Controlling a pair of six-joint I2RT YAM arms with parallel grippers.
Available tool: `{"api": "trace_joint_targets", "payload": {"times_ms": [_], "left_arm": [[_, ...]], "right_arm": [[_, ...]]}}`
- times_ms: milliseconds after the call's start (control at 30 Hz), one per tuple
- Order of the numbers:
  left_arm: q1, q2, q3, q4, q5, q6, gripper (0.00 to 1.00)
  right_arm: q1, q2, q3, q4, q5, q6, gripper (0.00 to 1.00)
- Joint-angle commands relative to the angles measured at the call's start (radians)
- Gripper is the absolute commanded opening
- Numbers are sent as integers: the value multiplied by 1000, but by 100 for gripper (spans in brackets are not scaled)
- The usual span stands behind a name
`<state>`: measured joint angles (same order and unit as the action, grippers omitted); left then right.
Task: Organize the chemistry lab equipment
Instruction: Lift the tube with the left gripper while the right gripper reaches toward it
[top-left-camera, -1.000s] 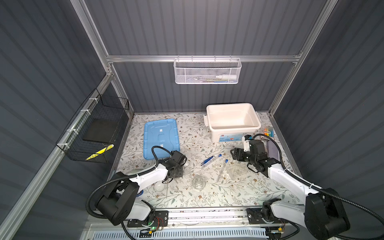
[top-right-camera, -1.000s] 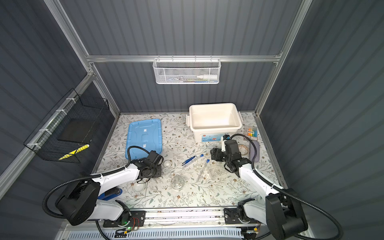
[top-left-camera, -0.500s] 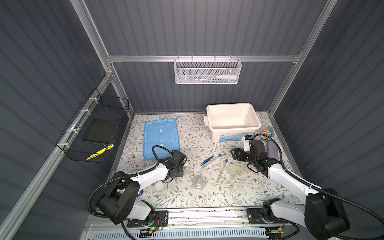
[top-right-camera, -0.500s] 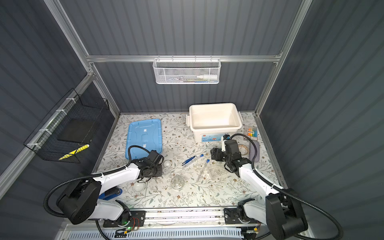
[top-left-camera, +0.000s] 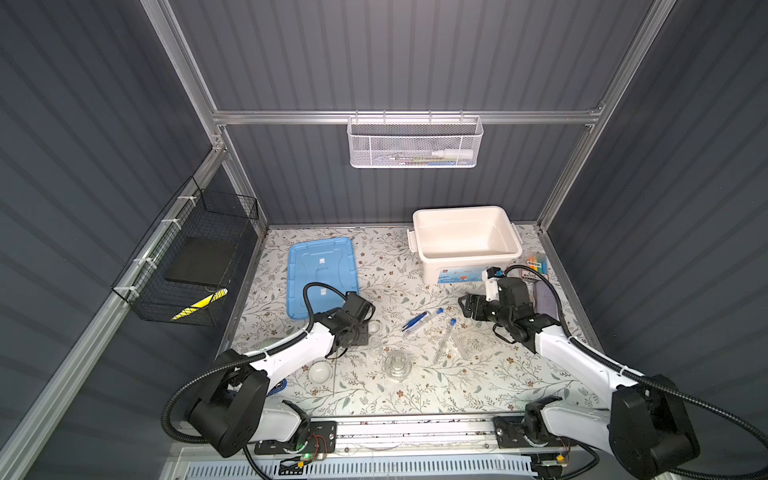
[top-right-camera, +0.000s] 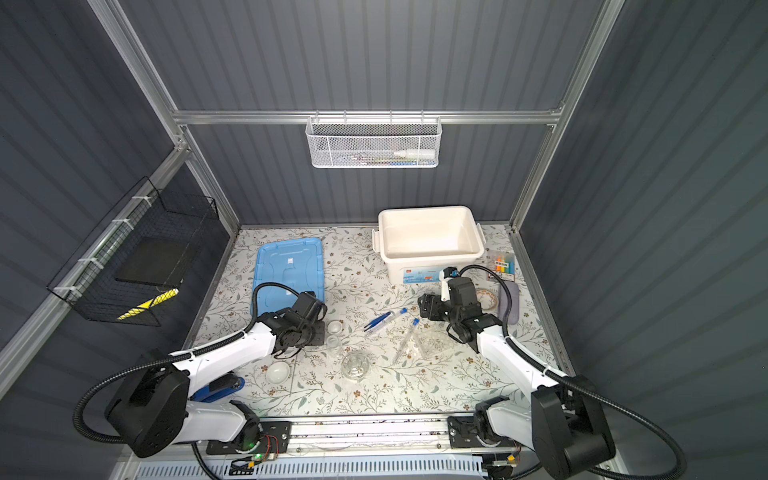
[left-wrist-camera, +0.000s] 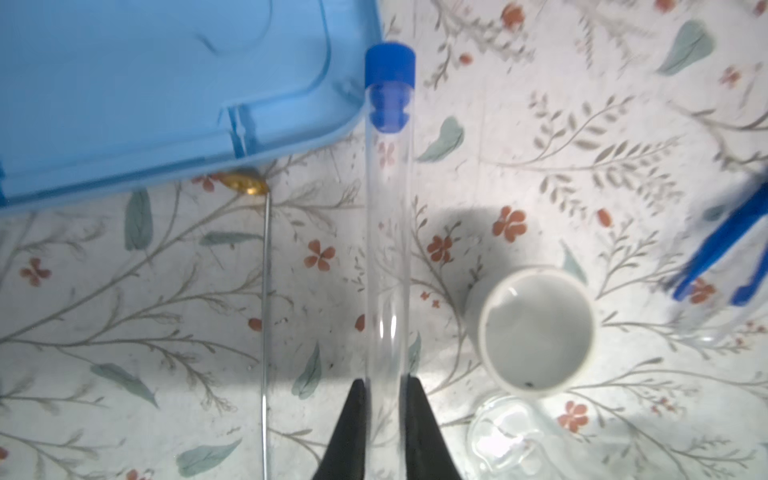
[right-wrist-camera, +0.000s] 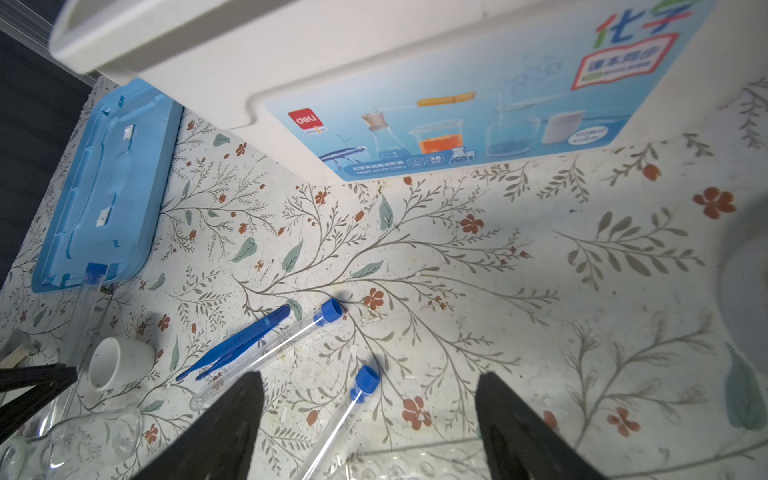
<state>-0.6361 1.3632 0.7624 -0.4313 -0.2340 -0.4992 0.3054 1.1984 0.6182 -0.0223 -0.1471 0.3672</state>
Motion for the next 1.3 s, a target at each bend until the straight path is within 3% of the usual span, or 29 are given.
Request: {"api": "trace_joint_targets", "payload": {"times_ms": [0, 300, 467, 833, 1267], "left_arm": [[-7, -19, 81, -48, -33, 60, 11], [-7, 9, 255, -19, 11, 191, 11], [-7, 64, 319, 39, 130, 259, 11], [-24, 161, 341, 158, 346, 297, 10], [-139, 221, 330, 234, 392, 433, 10]], "right_arm": [[19, 13, 34, 12, -11, 9, 81], [53, 41, 73, 46, -67, 30, 80], [68, 62, 89, 87, -111, 60, 80], [70, 109, 91, 211, -209, 143, 79], [70, 219, 114, 382, -389, 288, 77]]}}
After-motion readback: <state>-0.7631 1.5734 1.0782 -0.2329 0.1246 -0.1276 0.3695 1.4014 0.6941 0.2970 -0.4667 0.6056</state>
